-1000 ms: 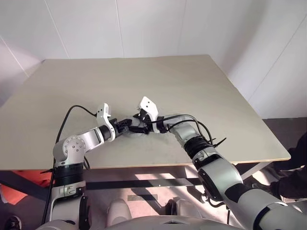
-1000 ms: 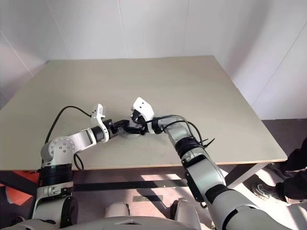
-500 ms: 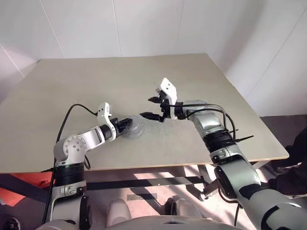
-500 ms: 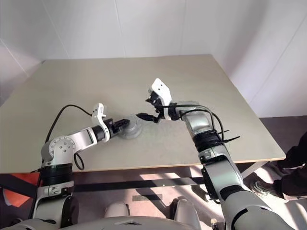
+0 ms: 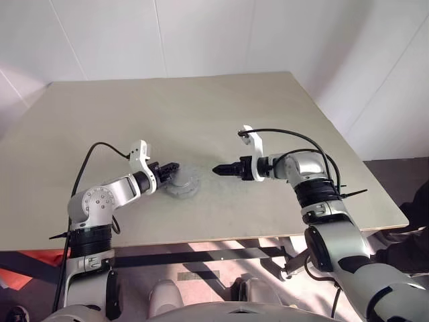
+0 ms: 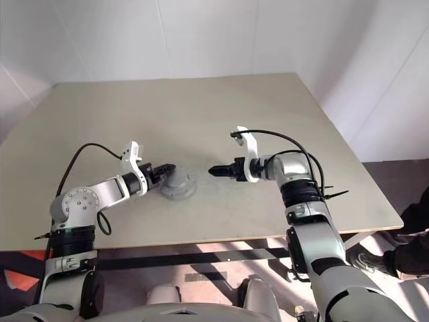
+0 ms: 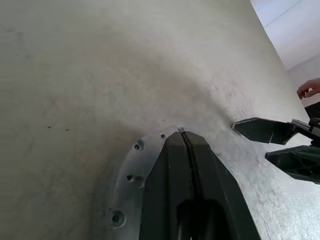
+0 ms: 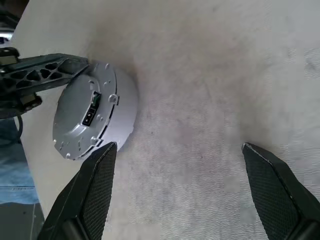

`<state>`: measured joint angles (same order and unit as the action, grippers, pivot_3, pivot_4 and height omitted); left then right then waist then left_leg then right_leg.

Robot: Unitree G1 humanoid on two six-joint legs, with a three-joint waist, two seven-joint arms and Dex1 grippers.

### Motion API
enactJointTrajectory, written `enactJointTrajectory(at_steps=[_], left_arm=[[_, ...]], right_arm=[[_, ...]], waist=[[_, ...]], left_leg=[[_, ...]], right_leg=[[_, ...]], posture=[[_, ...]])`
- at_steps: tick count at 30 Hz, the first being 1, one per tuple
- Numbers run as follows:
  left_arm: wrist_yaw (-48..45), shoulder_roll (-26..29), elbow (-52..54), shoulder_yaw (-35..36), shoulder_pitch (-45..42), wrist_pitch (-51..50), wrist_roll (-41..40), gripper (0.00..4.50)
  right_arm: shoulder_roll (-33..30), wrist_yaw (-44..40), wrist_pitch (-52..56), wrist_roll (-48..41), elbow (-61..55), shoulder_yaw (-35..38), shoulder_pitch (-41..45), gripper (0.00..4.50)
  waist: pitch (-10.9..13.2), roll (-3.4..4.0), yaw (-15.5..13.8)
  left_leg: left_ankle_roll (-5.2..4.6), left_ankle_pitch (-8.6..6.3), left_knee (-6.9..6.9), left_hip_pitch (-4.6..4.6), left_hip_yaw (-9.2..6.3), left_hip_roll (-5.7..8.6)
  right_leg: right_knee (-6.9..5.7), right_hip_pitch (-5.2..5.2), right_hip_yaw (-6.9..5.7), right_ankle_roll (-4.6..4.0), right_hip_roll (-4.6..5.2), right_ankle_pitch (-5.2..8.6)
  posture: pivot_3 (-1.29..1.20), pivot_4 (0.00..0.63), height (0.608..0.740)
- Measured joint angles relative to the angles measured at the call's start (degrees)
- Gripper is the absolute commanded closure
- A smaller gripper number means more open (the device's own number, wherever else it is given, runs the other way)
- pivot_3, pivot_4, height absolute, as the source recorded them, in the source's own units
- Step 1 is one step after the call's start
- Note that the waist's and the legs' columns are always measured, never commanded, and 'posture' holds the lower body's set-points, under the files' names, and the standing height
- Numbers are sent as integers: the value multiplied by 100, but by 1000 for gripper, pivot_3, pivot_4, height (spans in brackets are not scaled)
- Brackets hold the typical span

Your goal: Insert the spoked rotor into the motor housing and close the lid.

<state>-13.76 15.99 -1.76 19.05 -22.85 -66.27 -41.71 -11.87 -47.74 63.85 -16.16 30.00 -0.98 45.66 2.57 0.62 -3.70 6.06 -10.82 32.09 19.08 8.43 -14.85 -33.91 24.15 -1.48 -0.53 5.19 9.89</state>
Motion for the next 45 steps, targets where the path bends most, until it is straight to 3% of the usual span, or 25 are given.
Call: enactJointTrajectory(at_steps=[9,25,31,45], left_arm=[[54,136,-295,107,114,-48,115,4500],[-56,294,-303,441,126,142,75,4500],[-298,317,65,1004,55,-5,-698,4500],[-144,163,272,414,417,-606,-933,4500]], right_arm=[[647,624,1171,-565,105,674,147,14],[956,1248,1113,-755,527,1105,366,14],[968,1268,1000,-760,534,1030,366,14],[942,1258,777,-825,737,962,419,14]], waist=[[9,-9,-31],[11,-12,-33],[12,-15,-41],[11,-16,-49]], left_leg=[[8,4,2,13,-1,-2],[19,10,2,14,-1,-4],[19,10,3,14,-1,-3],[25,13,6,8,-2,-1]], right_leg=[[0,7,-2,0,2,0],[-2,9,-2,0,1,-1],[-4,8,-2,0,2,-1],[-21,8,-1,0,3,-1]], posture=[[0,0,740],[0,0,740],[0,0,740],[0,0,740]])
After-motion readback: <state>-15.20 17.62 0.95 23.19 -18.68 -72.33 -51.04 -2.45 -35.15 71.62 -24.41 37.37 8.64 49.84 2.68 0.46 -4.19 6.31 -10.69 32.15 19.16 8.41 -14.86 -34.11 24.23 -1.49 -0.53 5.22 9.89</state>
